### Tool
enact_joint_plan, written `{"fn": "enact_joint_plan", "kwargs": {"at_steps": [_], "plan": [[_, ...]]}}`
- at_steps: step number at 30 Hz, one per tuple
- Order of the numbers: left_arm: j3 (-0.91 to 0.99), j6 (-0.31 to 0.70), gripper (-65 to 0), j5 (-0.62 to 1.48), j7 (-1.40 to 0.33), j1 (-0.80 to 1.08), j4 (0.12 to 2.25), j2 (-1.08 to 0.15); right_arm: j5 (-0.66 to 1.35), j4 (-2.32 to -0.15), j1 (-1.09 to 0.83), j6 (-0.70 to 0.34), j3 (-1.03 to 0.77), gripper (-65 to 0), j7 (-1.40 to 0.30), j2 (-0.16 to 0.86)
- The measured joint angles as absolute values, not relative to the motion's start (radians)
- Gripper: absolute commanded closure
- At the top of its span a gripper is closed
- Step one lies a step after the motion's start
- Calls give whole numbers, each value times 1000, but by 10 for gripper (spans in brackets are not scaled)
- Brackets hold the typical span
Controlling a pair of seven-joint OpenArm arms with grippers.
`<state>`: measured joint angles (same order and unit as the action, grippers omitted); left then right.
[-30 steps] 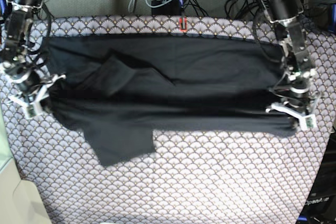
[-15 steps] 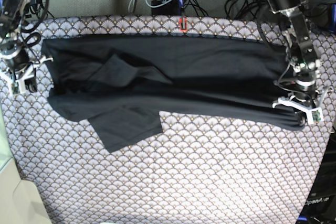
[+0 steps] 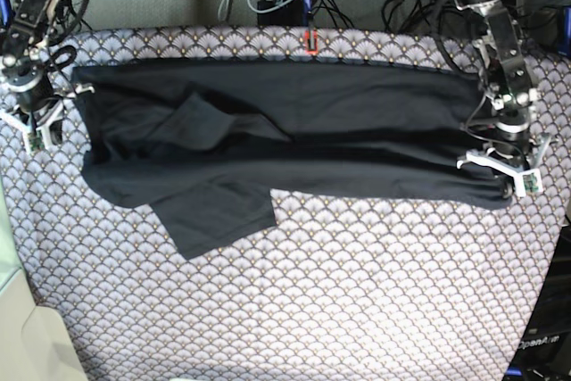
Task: Fold the T-shirt properly
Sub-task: 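Lift the hem edge and fold it over toward the collar, then open the right gripper and move it to the strip's sleeve end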
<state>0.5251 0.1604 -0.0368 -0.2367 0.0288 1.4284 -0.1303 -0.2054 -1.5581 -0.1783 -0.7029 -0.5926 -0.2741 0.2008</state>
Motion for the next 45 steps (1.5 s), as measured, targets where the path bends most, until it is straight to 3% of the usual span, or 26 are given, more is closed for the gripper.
{"fn": "enact_joint_plan", "kwargs": {"at_steps": [20, 25, 39, 42, 45], "plan": [[526, 158, 0, -37, -236, 24, 1427, -120, -204, -1560, -68, -702, -686, 0, -277, 183], [527, 159, 0, -37, -236, 25, 1426, -112, -219, -1562, -22, -702, -762, 0, -427, 148], [528, 158, 0, -37, -236, 25, 1426, -111, -251, -1614, -51, -702, -593, 0, -404, 150], [526, 158, 0, -37, -236, 25, 1426, -110, -259, -1612, -48, -703, -543, -57, -404, 142], [525, 158, 0, -37, -236, 25, 1426, -111, -279, -1612, -45, -703, -542, -162, -409, 134]]}}
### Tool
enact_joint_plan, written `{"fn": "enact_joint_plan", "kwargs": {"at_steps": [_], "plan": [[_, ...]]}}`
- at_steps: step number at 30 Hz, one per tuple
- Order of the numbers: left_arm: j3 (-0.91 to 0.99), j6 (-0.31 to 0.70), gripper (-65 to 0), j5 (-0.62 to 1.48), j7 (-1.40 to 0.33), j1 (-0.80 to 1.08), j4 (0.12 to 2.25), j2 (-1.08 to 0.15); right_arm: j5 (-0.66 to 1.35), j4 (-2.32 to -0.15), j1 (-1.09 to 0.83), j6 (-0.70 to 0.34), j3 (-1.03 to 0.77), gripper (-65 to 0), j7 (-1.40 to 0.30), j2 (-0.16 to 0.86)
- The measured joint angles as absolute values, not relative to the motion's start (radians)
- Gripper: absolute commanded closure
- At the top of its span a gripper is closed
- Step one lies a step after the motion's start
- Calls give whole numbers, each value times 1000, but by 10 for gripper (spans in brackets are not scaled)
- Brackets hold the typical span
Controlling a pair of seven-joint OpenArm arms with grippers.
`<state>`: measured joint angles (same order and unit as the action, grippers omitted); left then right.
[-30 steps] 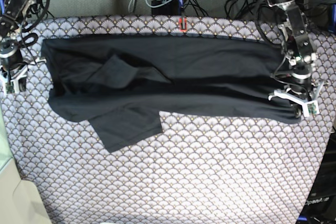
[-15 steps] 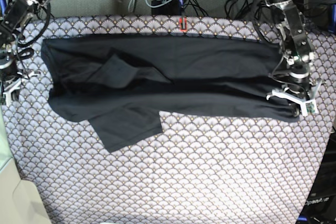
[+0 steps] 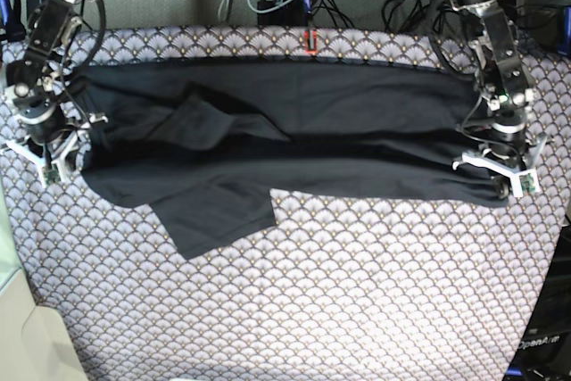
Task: Fold the T-shirt properly
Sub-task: 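Open the right gripper and move it to the strip's sleeve end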
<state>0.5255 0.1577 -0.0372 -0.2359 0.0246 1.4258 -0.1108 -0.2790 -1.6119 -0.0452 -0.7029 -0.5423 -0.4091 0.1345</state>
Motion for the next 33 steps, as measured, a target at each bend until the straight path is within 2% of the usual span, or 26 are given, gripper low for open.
{"fn": "enact_joint_plan", "kwargs": {"at_steps": [3, 6, 17, 20, 26, 33], "plan": [[525, 158, 0, -37, -236, 25, 1426, -110, -273, -1612, -42, -703, -542, -257, -408, 132], [526, 158, 0, -37, -236, 25, 1426, -111, -274, -1610, -14, -702, -550, -294, -408, 130], [523, 157, 0, -37, -236, 25, 1426, -110, -274, -1615, 14, -702, -551, -295, -413, 115], [522, 156, 0, -37, -236, 25, 1426, -110, -278, -1614, 28, -706, -550, -295, -490, 91], [522, 157, 0, -48, -237, 24, 1426, -83, -250, -1615, 72, -703, -547, -296, -564, 96], [522, 154, 0, -48, -236, 19, 1426, -80, -235, -1617, 140, -702, -546, -298, -732, 107]]}}
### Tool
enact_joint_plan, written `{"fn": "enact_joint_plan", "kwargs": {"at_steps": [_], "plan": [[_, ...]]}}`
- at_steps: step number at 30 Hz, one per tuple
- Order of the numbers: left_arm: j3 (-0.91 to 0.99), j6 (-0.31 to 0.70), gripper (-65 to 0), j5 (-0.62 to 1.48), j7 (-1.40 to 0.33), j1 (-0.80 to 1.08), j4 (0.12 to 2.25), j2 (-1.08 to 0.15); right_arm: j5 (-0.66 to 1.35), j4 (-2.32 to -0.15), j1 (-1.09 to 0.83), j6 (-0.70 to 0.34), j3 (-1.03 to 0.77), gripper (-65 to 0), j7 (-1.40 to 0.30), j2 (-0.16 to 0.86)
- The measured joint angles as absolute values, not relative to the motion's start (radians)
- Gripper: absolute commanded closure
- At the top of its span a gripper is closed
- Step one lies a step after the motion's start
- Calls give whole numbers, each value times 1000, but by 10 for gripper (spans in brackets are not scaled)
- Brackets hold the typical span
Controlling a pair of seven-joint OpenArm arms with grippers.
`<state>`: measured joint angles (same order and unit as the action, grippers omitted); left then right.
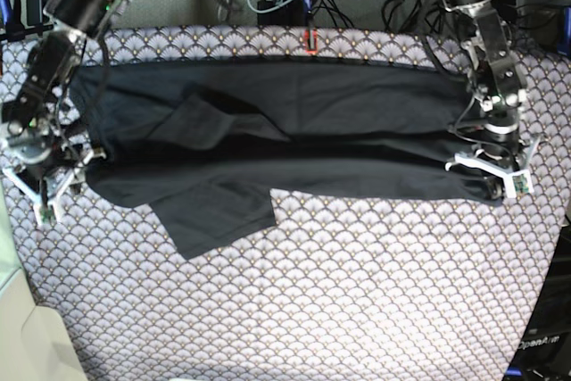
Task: Fold the T-shirt properly
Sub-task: 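Open the right gripper and move it to the strip's sleeve end, then grasp the sleeve end of the folded strip with the right gripper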
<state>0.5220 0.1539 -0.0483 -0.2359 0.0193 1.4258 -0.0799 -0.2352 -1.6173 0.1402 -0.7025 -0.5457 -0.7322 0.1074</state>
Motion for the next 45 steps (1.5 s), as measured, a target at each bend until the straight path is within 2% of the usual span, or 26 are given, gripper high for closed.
{"fn": "enact_joint_plan", "kwargs": {"at_steps": [9, 18, 31, 36, 45], "plan": [[522, 153, 0, -48, -236, 19, 1426, -80, -231, -1619, 134, -703, -467, -297, -762, 118], [522, 153, 0, -48, -236, 19, 1426, -80, -227, -1735, 102, -703, -398, -296, -758, 81], [527, 150, 0, -48, -236, 19, 1426, -80, -240, -1648, 112, -702, -404, -296, -764, 82], [528, 150, 0, -48, -236, 19, 1427, -80, -244, -1609, 159, -702, -485, -298, -763, 75], [527, 150, 0, -48, -236, 19, 1429, -80, -243, -1566, 161, -702, -496, -298, -764, 74]]}}
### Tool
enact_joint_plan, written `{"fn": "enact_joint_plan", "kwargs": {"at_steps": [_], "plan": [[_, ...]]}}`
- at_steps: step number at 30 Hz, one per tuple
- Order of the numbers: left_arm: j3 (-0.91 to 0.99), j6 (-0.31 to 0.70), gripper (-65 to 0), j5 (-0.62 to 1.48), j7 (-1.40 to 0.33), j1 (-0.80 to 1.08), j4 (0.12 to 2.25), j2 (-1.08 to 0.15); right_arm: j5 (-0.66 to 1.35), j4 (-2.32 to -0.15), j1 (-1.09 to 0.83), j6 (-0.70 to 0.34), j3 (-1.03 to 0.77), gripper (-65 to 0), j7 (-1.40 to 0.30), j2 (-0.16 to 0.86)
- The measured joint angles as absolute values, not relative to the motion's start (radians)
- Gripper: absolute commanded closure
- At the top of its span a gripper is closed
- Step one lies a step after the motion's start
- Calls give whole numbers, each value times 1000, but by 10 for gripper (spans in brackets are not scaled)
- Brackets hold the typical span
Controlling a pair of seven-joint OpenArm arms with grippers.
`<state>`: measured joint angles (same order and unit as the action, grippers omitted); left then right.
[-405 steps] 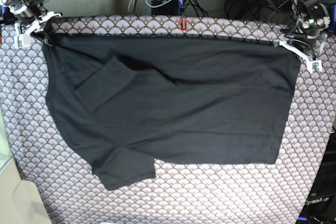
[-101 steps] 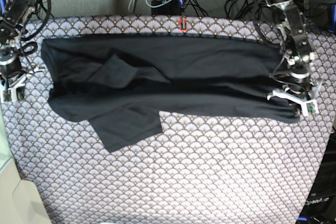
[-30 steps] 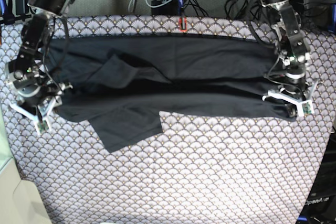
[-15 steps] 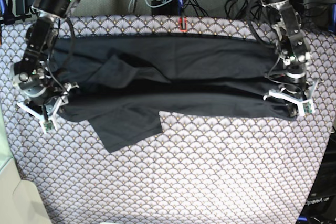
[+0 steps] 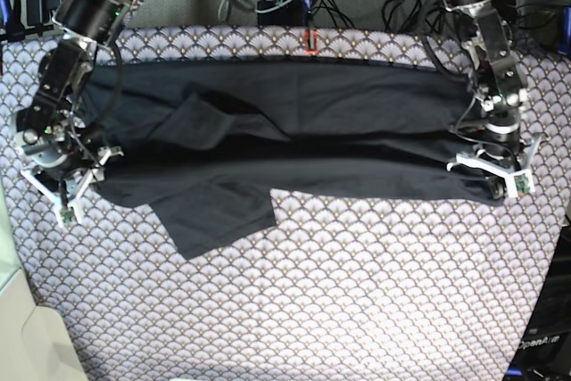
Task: Fold the T-shirt properly
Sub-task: 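Grasp the sleeve end of the folded strip with the right gripper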
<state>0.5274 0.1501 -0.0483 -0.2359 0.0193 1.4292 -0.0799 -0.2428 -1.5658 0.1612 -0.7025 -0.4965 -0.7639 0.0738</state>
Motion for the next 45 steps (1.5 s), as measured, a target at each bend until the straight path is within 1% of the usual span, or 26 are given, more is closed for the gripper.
{"fn": "enact_joint_plan", "kwargs": {"at_steps": [11, 15, 26, 28, 29, 31, 33, 35, 40, 45], "plan": [[525, 150, 0, -48, -236, 19, 1429, -80, -236, -1564, 133, -702, -492, -296, -760, 68], [527, 150, 0, -49, -236, 20, 1429, -80, -242, -1563, 115, -702, -493, -295, -766, 45], [528, 150, 0, -48, -236, 22, 1429, -80, -239, -1563, 105, -702, -492, -294, -759, 36], [528, 150, 0, -48, -236, 22, 1429, -80, -239, -1563, 105, -702, -492, -287, -759, 36], [528, 150, 0, -48, -236, 22, 1429, -80, -239, -1563, 105, -702, -492, -272, -759, 36], [528, 150, 0, -48, -236, 22, 1429, -80, -239, -1563, 105, -702, -492, -206, -759, 36], [528, 150, 0, -48, -236, 22, 1429, -80, -240, -1563, 105, -702, -482, -114, -759, 37], [528, 150, 0, -49, -236, 22, 1429, -80, -239, -1563, 104, -702, -470, 0, -759, 36], [528, 150, 0, -47, -236, 22, 1430, -80, -240, -1563, 104, -702, -476, 0, -756, 36], [530, 150, 0, -44, -243, 30, 1484, -74, -239, -1578, 92, -702, -476, 0, -756, 38]]}}
